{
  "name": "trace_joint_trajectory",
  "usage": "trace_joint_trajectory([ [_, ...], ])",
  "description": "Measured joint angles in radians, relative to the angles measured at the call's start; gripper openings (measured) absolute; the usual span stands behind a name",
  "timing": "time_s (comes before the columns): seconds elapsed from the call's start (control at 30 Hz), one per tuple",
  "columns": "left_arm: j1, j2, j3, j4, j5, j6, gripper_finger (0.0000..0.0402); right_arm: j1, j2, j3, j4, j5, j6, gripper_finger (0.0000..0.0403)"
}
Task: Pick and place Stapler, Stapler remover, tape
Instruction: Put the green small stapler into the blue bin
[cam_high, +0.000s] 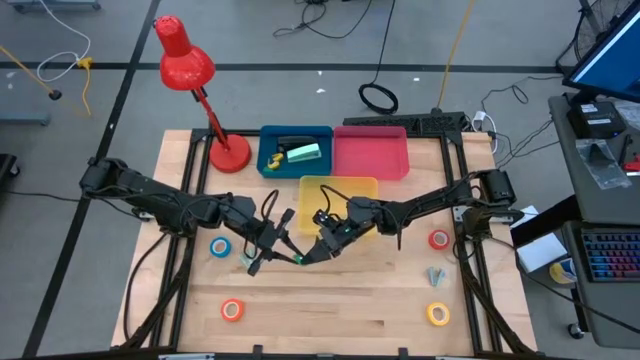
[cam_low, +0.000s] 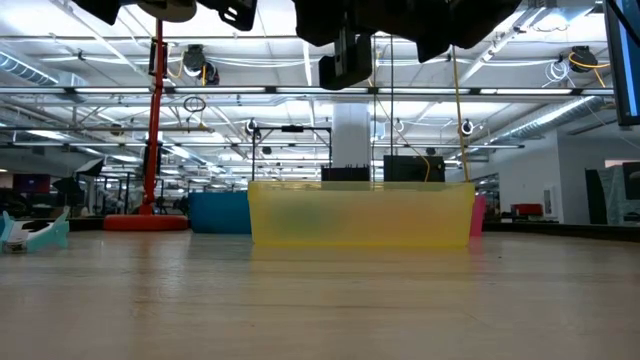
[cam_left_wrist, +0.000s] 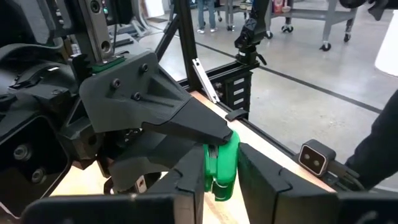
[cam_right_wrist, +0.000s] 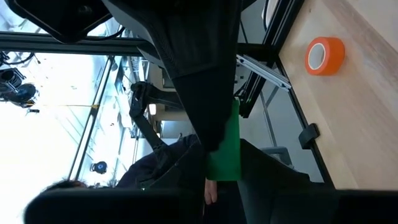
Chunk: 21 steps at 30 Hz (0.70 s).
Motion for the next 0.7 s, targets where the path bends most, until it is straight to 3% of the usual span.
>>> trace_joint_trajectory([
  [0.5,0.021,-0.002,0.0,-0.019,0.003,-0.005,0.0063,0.0,0.0,-0.002,-0.004,0.035,-0.002,0.0059],
  [0.7,0.029,-0.003,0.0,-0.044,-0.024,-0.042,0.0061,-0.007,0.0,-0.003,-0.003,0.09,-0.048,0.01],
])
